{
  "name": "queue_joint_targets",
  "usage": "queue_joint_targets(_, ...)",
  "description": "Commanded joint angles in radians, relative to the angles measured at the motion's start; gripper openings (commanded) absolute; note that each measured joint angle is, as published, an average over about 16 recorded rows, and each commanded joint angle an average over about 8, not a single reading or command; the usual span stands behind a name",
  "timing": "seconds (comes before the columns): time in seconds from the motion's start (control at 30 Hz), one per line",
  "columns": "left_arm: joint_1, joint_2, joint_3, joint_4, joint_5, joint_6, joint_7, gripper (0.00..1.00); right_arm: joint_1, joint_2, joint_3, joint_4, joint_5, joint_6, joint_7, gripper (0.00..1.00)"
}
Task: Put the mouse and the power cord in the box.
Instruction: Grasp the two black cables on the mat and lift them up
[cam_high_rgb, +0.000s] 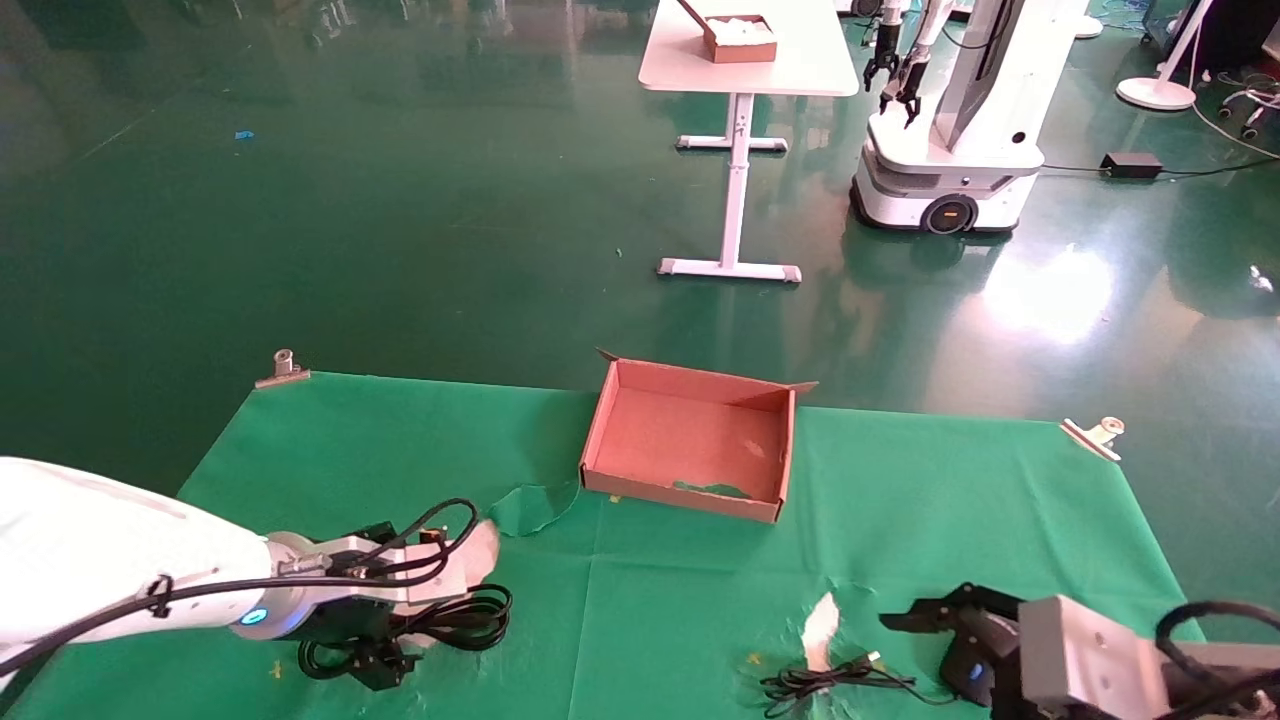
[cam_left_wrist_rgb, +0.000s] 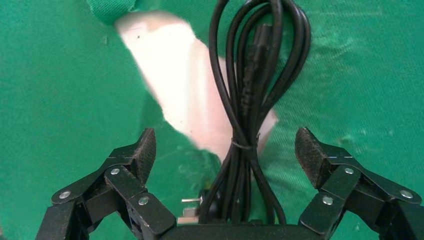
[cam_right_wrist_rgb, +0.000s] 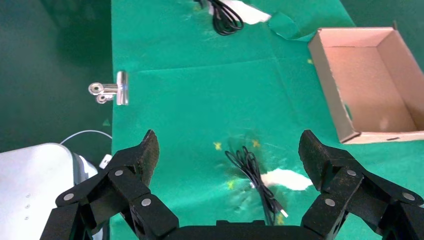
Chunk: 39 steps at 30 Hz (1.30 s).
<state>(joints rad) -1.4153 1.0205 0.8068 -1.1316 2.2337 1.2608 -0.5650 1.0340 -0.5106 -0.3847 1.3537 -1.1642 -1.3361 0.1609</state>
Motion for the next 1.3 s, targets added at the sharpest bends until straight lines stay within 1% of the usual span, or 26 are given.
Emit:
queue_joint_targets(0.03, -0.002, 0.017, 0.005, 0.032, 0.019, -0.015, -0.006, 1.0, -0.007, 0.007, 0.004, -0.001, 0.005, 0.004, 0.0, 1.0)
queue_joint_targets(0.2, -0.002, 0.027, 0.004, 0.065, 0.024, -0.041, 0.004, 1.0, -0.008, -0.002, -0.007, 0.0, -0.02, 0.01, -0.004, 1.0)
queue_joint_targets(0.3, -0.003, 0.032, 0.007, 0.074, 0.03, -0.046, 0.008, 1.0, -0.002, -0.018, -0.032, -0.001, -0.08, 0.022, 0.006, 1.0)
queue_joint_targets(0.37, -0.004, 0.034, 0.009, 0.078, 0.032, -0.046, 0.01, 1.0, 0.014, -0.039, -0.061, -0.003, -0.157, 0.038, 0.025, 1.0)
queue_joint_targets(0.47, -0.006, 0.036, 0.009, 0.083, 0.033, -0.047, 0.012, 1.0, 0.06, -0.094, -0.118, -0.009, -0.318, 0.069, 0.078, 1.0)
queue_joint_targets(0.57, -0.006, 0.037, 0.009, 0.085, 0.032, -0.047, 0.013, 1.0, 0.117, -0.173, -0.18, -0.029, -0.482, 0.091, 0.15, 1.0)
queue_joint_targets(0.63, -0.007, 0.037, 0.009, 0.086, 0.032, -0.048, 0.014, 1.0, 0.155, -0.232, -0.217, -0.058, -0.573, 0.098, 0.192, 1.0)
queue_joint_targets(0.77, -0.007, 0.037, 0.009, 0.087, 0.031, -0.048, 0.015, 1.0, 0.217, -0.34, -0.273, -0.149, -0.699, 0.111, 0.232, 1.0)
queue_joint_targets(0.83, -0.007, 0.037, 0.009, 0.087, 0.031, -0.048, 0.015, 1.0, 0.242, -0.384, -0.29, -0.202, -0.738, 0.121, 0.234, 1.0)
queue_joint_targets(0.93, -0.007, 0.038, 0.009, 0.088, 0.031, -0.048, 0.016, 1.0, 0.27, -0.43, -0.303, -0.274, -0.77, 0.136, 0.23, 1.0)
queue_joint_targets(1.07, -0.007, 0.038, 0.009, 0.088, 0.031, -0.048, 0.016, 1.0, 0.29, -0.463, -0.309, -0.337, -0.781, 0.146, 0.221, 1.0)
queue_joint_targets(1.1, -0.007, 0.038, 0.009, 0.088, 0.031, -0.048, 0.016, 0.97, 0.294, -0.471, -0.311, -0.35, -0.785, 0.148, 0.219, 1.0)
queue_joint_targets(1.13, -0.007, 0.038, 0.009, 0.089, 0.032, -0.049, 0.016, 0.89, 0.297, -0.477, -0.313, -0.36, -0.79, 0.15, 0.217, 1.0)
queue_joint_targets(1.17, -0.008, 0.038, 0.009, 0.089, 0.032, -0.049, 0.016, 0.79, 0.3, -0.482, -0.315, -0.369, -0.795, 0.152, 0.216, 1.0)
queue_joint_targets(1.2, -0.008, 0.038, 0.01, 0.089, 0.032, -0.049, 0.016, 0.66, 0.302, -0.487, -0.317, -0.375, -0.799, 0.153, 0.215, 0.93)
queue_joint_targets(1.3, -0.008, 0.039, 0.01, 0.09, 0.033, -0.049, 0.016, 0.29, 0.306, -0.495, -0.321, -0.386, -0.809, 0.156, 0.214, 0.58)
